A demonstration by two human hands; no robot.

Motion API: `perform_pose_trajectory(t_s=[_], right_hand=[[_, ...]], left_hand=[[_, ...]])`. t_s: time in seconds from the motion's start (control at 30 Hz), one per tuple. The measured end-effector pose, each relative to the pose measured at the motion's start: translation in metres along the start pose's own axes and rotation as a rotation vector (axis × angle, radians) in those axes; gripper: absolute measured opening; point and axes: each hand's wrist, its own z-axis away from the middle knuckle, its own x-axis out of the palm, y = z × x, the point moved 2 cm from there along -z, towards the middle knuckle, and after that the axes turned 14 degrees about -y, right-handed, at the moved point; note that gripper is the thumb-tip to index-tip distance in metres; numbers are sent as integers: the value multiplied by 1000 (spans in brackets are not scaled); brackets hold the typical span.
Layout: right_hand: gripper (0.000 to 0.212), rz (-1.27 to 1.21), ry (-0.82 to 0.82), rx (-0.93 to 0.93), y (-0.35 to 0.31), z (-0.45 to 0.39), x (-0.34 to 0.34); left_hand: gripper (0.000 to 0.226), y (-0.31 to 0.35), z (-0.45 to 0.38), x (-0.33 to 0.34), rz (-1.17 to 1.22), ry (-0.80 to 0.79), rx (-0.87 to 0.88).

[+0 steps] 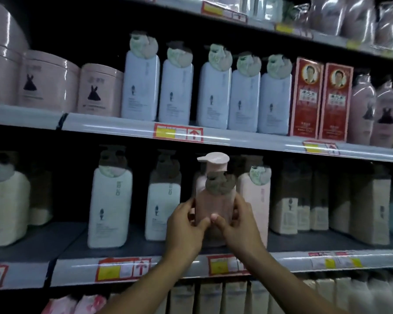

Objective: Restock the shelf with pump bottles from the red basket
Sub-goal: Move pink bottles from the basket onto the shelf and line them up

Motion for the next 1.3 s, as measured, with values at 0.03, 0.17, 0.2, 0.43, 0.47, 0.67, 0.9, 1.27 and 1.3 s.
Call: perform_pose_trajectory(t_s=[0.03, 0.17, 0.2, 0.43, 0.47, 0.67, 0.9, 1.27, 1.3], right_hand=[[54, -2, 8, 1, 2, -3, 2], [54, -41, 72, 92, 6, -16, 4], [53, -28, 88, 121, 6, -17, 6], [76, 221, 157, 189, 3, -5, 23], [76, 220, 171, 187, 4, -3, 25], [70, 340, 127, 217, 15, 0, 32], [63, 344, 82, 168, 23, 5, 30], [33, 189, 146, 22, 22, 32, 21], [34, 151, 137, 34, 20, 35, 20]], left_hand=[[53, -4, 0, 2, 15, 8, -5], [48, -5, -7, 11, -46, 54, -3], [47, -5, -9, 13, -62, 51, -1], [59, -13, -6, 24, -119, 2, -73], [59, -14, -5, 25, -105, 4, -80], [61, -23, 0, 28, -88, 48, -121], [44, -24, -1, 34, -142, 79, -125], [52, -10, 8, 28, -72, 94, -134], [49, -8, 10, 26, -78, 97, -131]])
